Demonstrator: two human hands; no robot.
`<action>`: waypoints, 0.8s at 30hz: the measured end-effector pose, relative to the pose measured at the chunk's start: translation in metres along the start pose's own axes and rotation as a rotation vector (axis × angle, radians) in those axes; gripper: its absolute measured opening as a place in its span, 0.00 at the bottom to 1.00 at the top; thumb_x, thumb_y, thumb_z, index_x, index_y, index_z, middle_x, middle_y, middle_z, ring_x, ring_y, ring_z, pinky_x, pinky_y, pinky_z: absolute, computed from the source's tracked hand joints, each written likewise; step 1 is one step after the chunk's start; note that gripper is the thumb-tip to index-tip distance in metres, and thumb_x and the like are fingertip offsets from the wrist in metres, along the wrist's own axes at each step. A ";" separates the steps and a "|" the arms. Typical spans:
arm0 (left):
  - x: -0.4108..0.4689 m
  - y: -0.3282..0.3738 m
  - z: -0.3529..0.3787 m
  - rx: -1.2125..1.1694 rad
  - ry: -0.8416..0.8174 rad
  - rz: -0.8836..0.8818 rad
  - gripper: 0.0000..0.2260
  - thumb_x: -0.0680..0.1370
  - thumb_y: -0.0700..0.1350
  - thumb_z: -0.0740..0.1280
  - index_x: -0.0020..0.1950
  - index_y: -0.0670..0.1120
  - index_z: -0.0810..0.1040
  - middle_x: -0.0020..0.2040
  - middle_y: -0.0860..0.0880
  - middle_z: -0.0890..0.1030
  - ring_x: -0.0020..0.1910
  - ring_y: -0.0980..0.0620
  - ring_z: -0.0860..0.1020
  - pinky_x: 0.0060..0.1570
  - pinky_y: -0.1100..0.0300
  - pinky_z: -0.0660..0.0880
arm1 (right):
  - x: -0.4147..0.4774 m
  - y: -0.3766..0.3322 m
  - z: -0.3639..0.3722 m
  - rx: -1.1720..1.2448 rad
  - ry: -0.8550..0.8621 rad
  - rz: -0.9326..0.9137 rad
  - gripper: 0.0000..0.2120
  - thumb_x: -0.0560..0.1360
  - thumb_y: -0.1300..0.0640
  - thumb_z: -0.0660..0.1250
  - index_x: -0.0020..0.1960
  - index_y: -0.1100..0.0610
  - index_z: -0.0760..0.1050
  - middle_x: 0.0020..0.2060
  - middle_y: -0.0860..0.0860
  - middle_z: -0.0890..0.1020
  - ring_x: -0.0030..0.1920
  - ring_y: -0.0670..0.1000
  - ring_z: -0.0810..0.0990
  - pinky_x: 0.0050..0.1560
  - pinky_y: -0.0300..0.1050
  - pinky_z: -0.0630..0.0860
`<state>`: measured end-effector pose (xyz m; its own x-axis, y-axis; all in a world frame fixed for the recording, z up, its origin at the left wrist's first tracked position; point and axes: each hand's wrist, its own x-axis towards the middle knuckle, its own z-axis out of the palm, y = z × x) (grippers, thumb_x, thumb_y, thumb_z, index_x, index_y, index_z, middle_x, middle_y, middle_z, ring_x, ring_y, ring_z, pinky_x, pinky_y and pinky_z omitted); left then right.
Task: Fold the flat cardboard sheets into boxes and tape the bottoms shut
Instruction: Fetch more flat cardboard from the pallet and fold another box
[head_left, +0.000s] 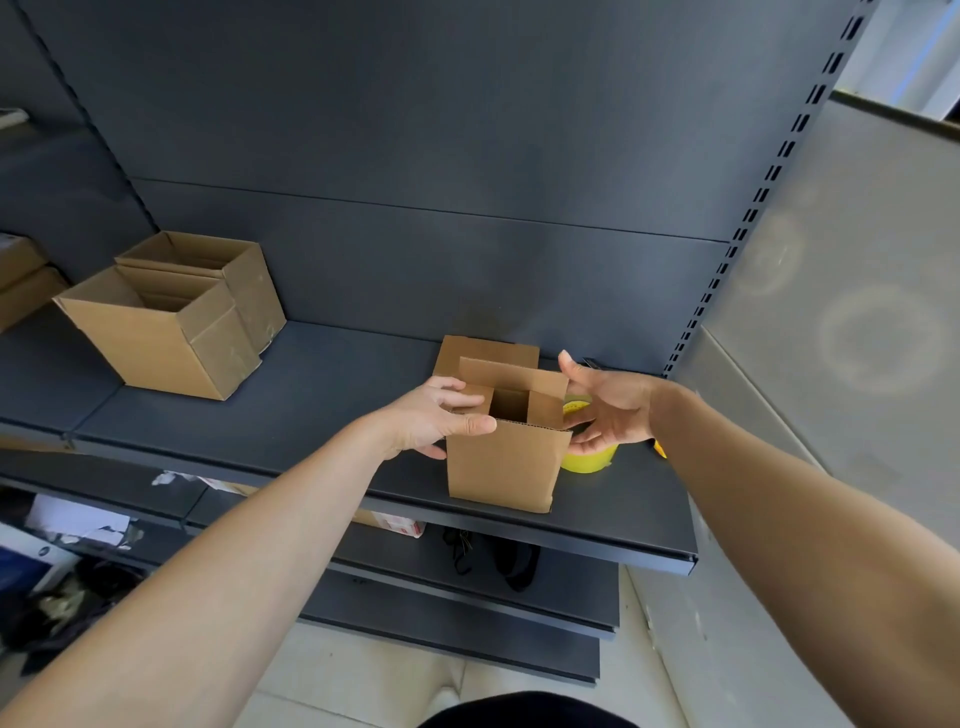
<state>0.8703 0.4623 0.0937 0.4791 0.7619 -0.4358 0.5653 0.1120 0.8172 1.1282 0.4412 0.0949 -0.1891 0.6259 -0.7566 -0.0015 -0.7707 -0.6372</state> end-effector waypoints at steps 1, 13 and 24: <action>0.001 0.001 0.000 0.008 0.002 0.001 0.35 0.62 0.62 0.73 0.67 0.53 0.74 0.73 0.59 0.59 0.64 0.54 0.66 0.51 0.53 0.80 | 0.001 -0.001 0.000 -0.009 0.012 0.002 0.33 0.66 0.31 0.65 0.62 0.51 0.75 0.64 0.63 0.71 0.59 0.66 0.75 0.50 0.55 0.79; -0.002 -0.002 -0.014 -0.185 -0.204 -0.125 0.35 0.67 0.61 0.70 0.72 0.54 0.67 0.74 0.59 0.58 0.70 0.47 0.64 0.59 0.49 0.75 | 0.003 -0.001 0.017 -0.228 0.044 0.028 0.34 0.67 0.57 0.76 0.69 0.57 0.65 0.72 0.60 0.63 0.48 0.63 0.77 0.38 0.52 0.81; 0.002 -0.002 -0.015 0.001 -0.175 -0.041 0.30 0.67 0.52 0.76 0.68 0.56 0.73 0.73 0.62 0.54 0.67 0.52 0.64 0.57 0.51 0.76 | 0.009 0.009 0.017 -0.278 0.125 -0.044 0.21 0.71 0.63 0.73 0.61 0.53 0.73 0.69 0.57 0.69 0.49 0.59 0.81 0.42 0.49 0.82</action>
<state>0.8602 0.4733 0.0973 0.5654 0.6337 -0.5281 0.5874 0.1401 0.7971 1.1094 0.4384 0.0849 -0.0730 0.6814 -0.7283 0.2648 -0.6908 -0.6728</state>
